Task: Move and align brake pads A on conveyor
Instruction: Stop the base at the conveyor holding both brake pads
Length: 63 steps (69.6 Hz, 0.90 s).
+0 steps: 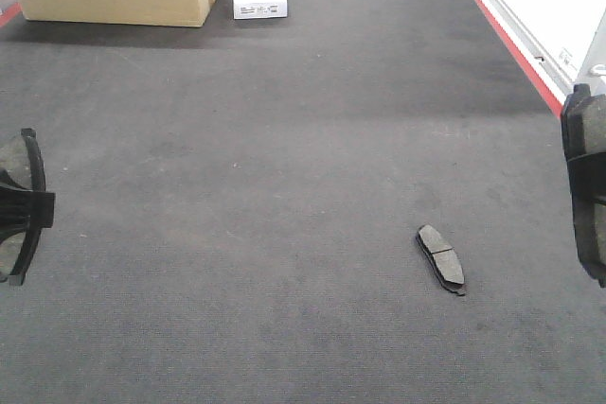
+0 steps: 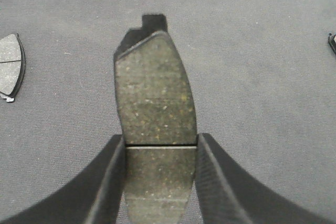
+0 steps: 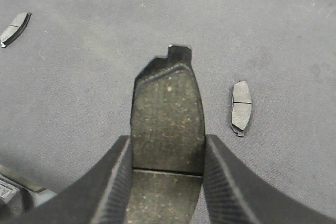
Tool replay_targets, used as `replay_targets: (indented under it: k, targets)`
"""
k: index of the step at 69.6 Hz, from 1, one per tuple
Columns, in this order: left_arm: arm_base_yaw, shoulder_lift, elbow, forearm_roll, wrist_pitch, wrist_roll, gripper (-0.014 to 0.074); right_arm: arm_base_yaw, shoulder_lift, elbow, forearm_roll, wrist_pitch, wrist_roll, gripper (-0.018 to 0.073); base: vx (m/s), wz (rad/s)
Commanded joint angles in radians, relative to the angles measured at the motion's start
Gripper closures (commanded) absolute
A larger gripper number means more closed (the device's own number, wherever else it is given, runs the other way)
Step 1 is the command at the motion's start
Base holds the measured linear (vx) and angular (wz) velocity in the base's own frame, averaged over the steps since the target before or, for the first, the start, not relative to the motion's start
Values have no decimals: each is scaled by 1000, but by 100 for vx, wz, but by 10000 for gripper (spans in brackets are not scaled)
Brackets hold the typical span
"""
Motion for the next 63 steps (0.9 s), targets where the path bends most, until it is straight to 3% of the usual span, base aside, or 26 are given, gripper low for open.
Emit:
replay_targets:
  k: [1,38,63]
  targets:
    - [-4,-15,-24,16,-67,-9,603,0,-4,-29,-6,-80,-9,563,0,0]
    - [-4,-15,-24,15,-76,-9,603,0,-4,-29,-6,-80,-9,563,0,0]
    - [-4,58,-24,15,-233,-10,603,0,-4,-29,-6,-80,-9,563,0,0]
